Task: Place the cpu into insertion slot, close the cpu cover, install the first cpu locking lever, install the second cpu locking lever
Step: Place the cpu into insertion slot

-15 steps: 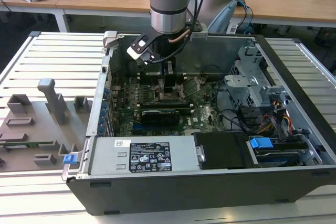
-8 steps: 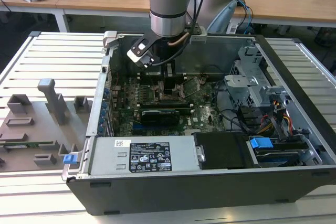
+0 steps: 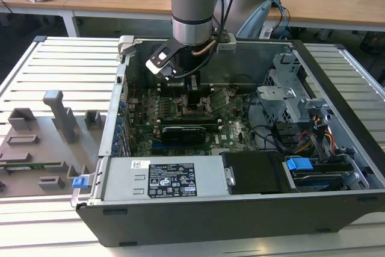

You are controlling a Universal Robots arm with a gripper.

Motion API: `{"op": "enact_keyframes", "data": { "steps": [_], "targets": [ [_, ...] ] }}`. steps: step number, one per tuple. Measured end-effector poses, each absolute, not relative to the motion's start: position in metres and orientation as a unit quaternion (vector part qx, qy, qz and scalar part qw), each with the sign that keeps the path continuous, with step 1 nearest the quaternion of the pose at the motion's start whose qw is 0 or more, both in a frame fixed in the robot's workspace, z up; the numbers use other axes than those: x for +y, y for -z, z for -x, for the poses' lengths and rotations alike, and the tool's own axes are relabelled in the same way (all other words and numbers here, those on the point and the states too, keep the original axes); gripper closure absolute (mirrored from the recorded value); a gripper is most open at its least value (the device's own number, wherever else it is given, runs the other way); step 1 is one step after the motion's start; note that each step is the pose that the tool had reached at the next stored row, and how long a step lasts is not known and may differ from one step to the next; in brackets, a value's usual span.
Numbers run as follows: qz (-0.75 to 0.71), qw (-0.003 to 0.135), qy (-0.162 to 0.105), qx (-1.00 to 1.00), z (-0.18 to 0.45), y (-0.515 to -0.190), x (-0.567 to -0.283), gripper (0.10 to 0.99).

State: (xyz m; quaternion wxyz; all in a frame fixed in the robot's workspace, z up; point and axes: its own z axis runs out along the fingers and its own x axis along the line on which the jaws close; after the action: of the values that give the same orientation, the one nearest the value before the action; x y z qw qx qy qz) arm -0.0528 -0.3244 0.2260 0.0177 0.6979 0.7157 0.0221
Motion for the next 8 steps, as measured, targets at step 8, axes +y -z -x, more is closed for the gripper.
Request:
{"op": "enact_keyframes", "data": {
  "steps": [8],
  "targets": [
    [-0.698,0.018,-0.022,0.716,0.051,-0.211,-0.319,0.545]
  ]
}}
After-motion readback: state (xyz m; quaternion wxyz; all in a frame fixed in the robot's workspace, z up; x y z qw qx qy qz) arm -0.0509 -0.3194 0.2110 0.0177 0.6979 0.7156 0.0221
